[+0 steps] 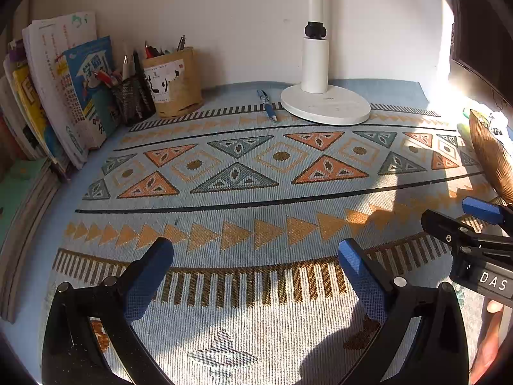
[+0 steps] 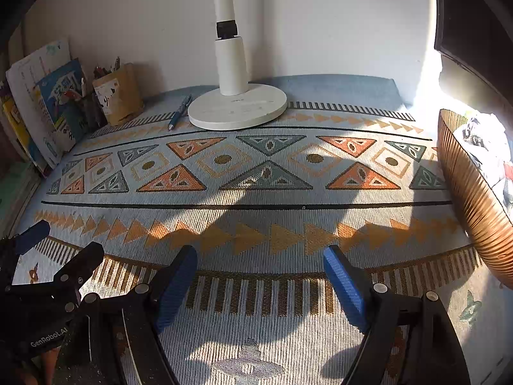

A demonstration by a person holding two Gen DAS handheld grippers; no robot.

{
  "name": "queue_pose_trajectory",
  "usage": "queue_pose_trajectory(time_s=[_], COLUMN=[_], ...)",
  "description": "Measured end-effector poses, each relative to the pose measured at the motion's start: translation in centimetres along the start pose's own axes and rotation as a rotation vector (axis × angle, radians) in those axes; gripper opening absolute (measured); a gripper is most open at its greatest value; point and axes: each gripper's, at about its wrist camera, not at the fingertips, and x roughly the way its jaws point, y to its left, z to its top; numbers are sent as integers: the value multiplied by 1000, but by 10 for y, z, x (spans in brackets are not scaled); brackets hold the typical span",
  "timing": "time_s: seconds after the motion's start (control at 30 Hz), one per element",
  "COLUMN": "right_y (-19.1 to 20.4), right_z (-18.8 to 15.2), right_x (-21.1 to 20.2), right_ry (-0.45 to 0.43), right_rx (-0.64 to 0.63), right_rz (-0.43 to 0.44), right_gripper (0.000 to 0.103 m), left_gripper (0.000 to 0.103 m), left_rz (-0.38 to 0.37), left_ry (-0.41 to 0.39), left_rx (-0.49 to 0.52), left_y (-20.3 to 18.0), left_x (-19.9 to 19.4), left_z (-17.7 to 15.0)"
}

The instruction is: Organize objects

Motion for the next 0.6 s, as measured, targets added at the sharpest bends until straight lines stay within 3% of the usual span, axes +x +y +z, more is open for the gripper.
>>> queue_pose_trajectory(time_s=[0.2,0.27,0.37,0.5,0.6], right_y=[-2,-2,-4,-7,-4], right_z=[0,0,0,1,0], right_x=[2,3,5,14,19], right_ry=[11,20,32,82,116], right_rx=[9,14,28,40,35], right_rz=[1,-3,4,12,-14], right_gripper=[81,89,91,97,101], left_gripper=[102,102,102,102,102], left_rz=[-1,-3,-3,-3,-21], left_ry=[0,2,18,66,146], left_rx=[1,3,10,9,-7], left_y=[-2,-3,-4,-4,-1], left_x=[-1,-1,2,10,20], left_z=[-1,-1,-2,-1,-2])
